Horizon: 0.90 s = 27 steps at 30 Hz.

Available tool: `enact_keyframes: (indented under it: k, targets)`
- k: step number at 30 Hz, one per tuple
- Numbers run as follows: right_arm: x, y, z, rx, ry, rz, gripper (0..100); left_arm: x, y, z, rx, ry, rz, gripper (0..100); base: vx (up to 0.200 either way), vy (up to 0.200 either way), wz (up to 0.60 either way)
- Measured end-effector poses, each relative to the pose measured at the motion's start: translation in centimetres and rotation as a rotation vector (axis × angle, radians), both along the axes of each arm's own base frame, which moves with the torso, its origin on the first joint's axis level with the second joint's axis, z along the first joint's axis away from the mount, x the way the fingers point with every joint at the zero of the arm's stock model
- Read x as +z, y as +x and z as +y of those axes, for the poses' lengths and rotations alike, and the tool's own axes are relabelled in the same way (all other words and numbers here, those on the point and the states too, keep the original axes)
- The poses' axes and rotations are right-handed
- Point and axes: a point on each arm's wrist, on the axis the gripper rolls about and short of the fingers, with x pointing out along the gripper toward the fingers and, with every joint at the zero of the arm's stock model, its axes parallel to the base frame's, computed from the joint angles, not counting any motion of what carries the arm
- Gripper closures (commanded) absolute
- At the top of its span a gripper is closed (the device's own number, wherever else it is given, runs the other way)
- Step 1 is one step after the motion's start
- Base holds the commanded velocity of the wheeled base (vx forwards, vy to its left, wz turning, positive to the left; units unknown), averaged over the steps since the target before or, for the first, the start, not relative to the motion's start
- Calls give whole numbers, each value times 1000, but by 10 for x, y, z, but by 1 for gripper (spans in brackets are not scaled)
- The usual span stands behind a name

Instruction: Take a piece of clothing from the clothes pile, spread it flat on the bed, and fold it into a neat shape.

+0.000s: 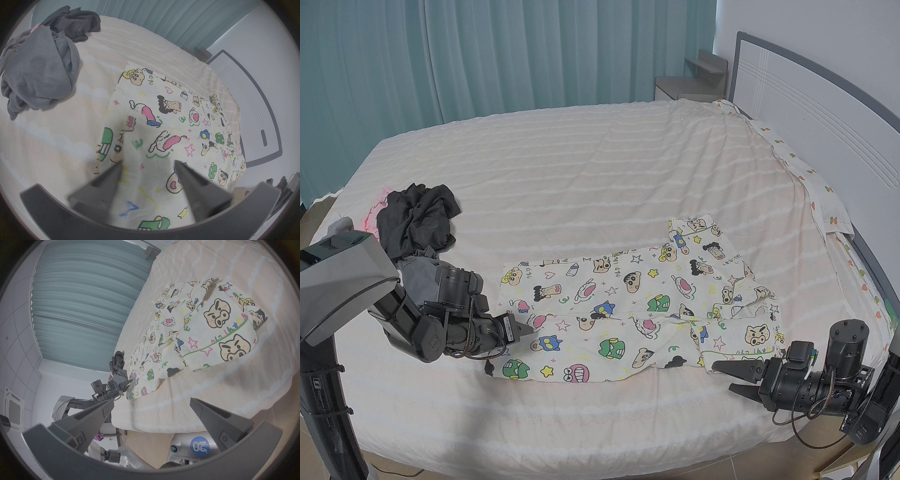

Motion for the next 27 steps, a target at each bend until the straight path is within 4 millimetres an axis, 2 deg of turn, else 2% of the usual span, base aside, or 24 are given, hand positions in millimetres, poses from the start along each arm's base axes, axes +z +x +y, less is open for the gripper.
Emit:
enact_keyframes:
  k: [12, 27]
  targets:
    - [0, 0, 0, -1, 0, 0, 0, -7, -10, 3, -8, 25, 33, 100, 0, 0, 0]
    - [0, 0, 1, 2, -1, 0, 0, 6, -31, 9, -1, 32, 40, 100, 0, 0, 0]
